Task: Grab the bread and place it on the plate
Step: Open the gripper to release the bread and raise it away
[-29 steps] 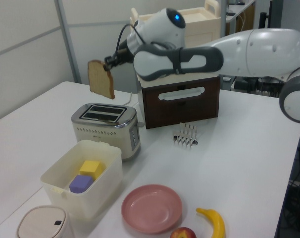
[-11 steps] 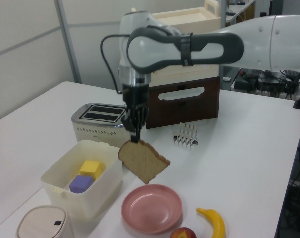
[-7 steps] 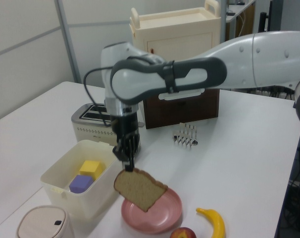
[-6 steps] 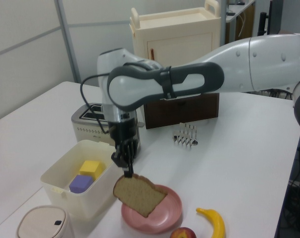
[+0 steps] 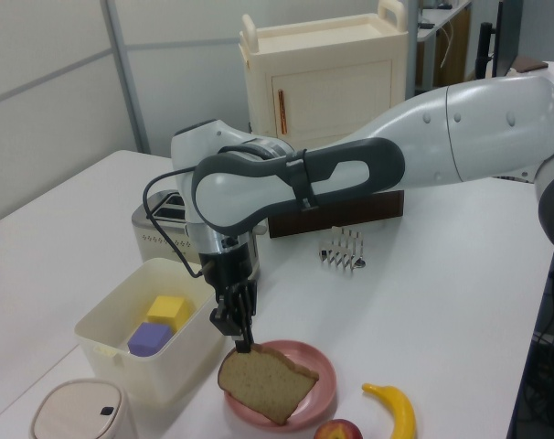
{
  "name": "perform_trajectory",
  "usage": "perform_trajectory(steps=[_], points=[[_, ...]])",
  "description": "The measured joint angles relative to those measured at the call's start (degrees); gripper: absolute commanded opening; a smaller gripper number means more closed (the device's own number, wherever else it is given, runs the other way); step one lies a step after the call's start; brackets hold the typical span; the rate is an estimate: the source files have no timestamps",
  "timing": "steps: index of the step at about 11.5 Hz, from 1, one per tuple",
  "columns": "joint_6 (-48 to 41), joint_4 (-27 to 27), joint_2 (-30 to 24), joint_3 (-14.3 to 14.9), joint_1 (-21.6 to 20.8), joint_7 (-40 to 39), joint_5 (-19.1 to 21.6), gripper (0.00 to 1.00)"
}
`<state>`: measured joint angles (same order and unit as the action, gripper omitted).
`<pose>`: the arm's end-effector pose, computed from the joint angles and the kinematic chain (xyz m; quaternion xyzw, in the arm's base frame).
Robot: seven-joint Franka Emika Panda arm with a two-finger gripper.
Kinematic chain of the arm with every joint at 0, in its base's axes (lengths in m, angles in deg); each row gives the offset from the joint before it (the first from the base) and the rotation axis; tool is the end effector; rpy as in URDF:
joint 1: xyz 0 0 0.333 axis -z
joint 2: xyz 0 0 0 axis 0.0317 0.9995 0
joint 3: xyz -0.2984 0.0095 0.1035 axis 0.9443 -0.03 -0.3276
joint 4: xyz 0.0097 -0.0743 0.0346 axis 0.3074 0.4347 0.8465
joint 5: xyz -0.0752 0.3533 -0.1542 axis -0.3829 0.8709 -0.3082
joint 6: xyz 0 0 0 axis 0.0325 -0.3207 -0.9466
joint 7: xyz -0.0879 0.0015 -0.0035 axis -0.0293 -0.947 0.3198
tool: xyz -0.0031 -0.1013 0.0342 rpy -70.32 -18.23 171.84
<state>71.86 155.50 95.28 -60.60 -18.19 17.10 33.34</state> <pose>0.6408 0.1781 0.4368 -0.9824 -0.1360 0.0973 0.0834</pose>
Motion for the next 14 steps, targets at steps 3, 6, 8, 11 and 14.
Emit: perform_trajectory(steps=[3,6,8,11,14], points=[[0.0,1.3,0.5,0.3,1.9,-2.8,-3.6,0.69],[0.0,2.3,0.5,0.6,5.3,-5.2,-9.0,1.0],[0.0,1.4,0.2,0.8,7.0,-5.4,-10.9,1.0],[0.0,-1.0,-2.2,1.1,10.4,-5.8,-11.2,1.0],[0.0,-2.7,-6.4,1.5,13.7,-5.9,-11.2,1.0]])
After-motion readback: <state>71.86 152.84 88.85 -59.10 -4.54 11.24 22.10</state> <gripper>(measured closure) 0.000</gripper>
